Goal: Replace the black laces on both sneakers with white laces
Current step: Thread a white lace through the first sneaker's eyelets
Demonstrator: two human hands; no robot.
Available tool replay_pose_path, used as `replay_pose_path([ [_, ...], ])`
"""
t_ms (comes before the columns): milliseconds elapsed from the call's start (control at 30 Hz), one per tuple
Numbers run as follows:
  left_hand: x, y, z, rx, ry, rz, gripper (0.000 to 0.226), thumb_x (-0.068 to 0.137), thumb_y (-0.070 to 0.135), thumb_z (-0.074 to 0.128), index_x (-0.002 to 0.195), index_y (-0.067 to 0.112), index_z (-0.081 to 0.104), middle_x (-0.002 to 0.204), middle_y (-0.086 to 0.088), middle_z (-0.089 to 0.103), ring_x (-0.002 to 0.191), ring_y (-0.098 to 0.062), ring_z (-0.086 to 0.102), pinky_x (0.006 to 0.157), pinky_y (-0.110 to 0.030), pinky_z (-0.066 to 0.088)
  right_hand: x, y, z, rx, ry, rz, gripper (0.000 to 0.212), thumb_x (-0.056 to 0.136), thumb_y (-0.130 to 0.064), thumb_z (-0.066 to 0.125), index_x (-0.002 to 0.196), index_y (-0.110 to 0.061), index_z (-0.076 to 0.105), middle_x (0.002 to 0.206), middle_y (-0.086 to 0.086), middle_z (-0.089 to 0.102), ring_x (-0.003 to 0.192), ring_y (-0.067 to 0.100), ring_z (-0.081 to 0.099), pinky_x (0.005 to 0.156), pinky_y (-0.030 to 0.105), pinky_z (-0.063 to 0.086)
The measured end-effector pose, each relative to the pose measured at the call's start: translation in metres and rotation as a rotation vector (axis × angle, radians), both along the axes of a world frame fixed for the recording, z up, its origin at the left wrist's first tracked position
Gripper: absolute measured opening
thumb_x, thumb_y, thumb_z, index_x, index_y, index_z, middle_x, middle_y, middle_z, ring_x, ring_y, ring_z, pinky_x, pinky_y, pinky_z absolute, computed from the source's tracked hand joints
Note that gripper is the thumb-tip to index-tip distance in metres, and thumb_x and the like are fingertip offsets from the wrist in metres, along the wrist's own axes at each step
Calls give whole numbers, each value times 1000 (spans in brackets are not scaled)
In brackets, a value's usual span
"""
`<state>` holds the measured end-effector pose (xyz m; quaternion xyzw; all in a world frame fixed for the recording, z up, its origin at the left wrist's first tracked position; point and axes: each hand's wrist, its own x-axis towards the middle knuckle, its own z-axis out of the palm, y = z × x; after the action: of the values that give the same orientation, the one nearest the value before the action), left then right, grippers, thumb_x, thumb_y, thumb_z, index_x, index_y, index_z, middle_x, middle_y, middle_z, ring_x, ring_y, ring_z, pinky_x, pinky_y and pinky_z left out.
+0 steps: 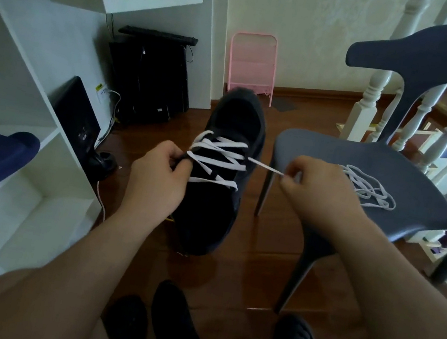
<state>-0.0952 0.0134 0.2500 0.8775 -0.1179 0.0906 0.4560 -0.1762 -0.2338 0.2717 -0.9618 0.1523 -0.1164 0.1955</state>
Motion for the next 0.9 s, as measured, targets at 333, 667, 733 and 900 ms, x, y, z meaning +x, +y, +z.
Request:
replay_pose_path([
  [333,-6,-1,-8,109,28,-85,21,104,32,59,83,26,58,74,3,63,59,-10,55,50,-21,37,-7,21,0,144,-30,170,7,93,-35,63,97,-32,68,73,-11,59,71,5,55,58,27,39],
  [667,-2,4,0,93,20,-58,17,104,30,59,87,26,61,79,1,64,66,-15,59,54,-26,39,6,1,-9,57,157,-32,24,98,-37,54,77,-25,59,79,0,64,77,21,61,68,37,51],
  [733,3,11,0,70,5,-31,15,103,31,59,89,27,62,80,2,65,69,-17,61,56,-29,42,5,-16,-9,-4,388,-79,30,101,-44,55,79,-23,62,81,5,64,78,23,62,67,35,48],
  [900,1,12,-3,81,16,-65,20,103,32,61,84,26,59,71,1,60,54,-9,51,50,-24,38,0,-5,-3,79,181,47,10,96,-32,63,105,-28,61,82,-6,62,77,15,61,66,31,46],
])
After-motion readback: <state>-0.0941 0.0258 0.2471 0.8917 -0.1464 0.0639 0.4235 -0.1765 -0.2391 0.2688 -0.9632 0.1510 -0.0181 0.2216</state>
